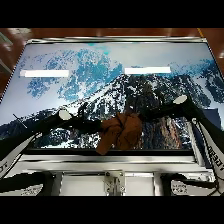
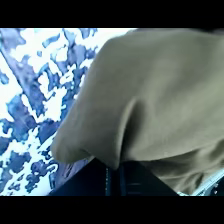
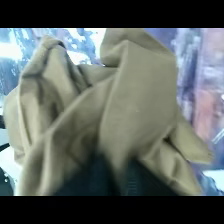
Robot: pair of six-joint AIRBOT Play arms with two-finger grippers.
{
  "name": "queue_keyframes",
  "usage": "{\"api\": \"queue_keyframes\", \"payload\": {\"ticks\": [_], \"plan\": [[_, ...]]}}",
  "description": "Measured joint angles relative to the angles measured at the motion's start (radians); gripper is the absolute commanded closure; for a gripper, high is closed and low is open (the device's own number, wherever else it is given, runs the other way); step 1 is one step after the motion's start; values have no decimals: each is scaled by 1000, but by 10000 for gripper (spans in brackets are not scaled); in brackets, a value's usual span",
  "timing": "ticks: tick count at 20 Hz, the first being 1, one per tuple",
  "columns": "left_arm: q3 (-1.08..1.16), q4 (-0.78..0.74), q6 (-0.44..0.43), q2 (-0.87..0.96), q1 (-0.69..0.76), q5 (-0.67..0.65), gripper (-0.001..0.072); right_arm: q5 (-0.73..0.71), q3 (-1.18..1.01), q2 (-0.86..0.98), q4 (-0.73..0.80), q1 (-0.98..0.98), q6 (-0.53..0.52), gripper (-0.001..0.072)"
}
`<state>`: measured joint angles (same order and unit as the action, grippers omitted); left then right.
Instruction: Fold the shirts.
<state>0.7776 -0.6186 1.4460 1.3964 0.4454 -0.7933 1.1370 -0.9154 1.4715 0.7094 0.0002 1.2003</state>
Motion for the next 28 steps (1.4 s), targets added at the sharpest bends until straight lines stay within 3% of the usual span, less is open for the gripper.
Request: {"api": "queue_keyframes", "payload": {"ticks": [7, 16, 20, 23, 28], "plan": [[101, -150, -20, -198, -121, -74, 666, 33, -122, -108, -21, -51, -51, 648], [770, -398, -18, -514, -255, -210, 664, -39, -584, -529, -10, -162, -68, 647], [954, -522, -4, -595, -314, -285, 664, -84, -699, -687, 151, -170, -39, 647], [1000, -631, 22, -633, -348, -415, 664, -68, -730, -764, 323, -172, 21, 647], [1022, -705, 39, -671, -366, -555, 664, -72, -745, -817, 432, -172, 61, 647]]}}
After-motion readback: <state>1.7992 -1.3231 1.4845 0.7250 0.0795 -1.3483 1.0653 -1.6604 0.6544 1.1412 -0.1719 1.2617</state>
